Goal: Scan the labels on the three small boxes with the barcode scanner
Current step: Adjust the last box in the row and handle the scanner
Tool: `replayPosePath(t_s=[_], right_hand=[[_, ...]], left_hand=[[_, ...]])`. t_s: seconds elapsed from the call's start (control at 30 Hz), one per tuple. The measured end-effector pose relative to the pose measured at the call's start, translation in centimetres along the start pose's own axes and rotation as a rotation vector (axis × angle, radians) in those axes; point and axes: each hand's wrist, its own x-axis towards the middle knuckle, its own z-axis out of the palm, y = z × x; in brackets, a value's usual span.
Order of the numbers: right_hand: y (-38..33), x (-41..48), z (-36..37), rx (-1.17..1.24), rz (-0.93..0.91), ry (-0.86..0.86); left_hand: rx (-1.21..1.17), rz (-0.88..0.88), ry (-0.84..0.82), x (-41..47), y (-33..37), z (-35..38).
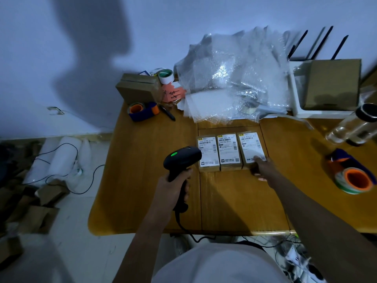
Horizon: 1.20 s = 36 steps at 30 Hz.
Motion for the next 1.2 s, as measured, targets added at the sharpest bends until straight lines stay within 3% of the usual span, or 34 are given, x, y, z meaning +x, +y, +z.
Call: replayPosePath(t_s=[0.6,0.73,0.93,1.2], right_hand=[[0.2,-0.2,0.4,-0.094,-0.035,0.025],[-0.3,-0.5,0.6,-0.098,-0.069,0.135],[-1.3,-1.0,0.9,-0.311,-0.175,0.378],[-3.5,-1.6,2.2,-0.318,-0.13,0.321]], left_hand=[[-0.012,0.008,-0.011,-0.1,-0.1,-0.2],[-0.03,0.009,-0.009,0.0,0.0,-0.4],[-0.043,0.005,-0.002,0.1,0.3,-0.4],[-0.036,0.025,0.002,0.4,0.9,-0.8]])
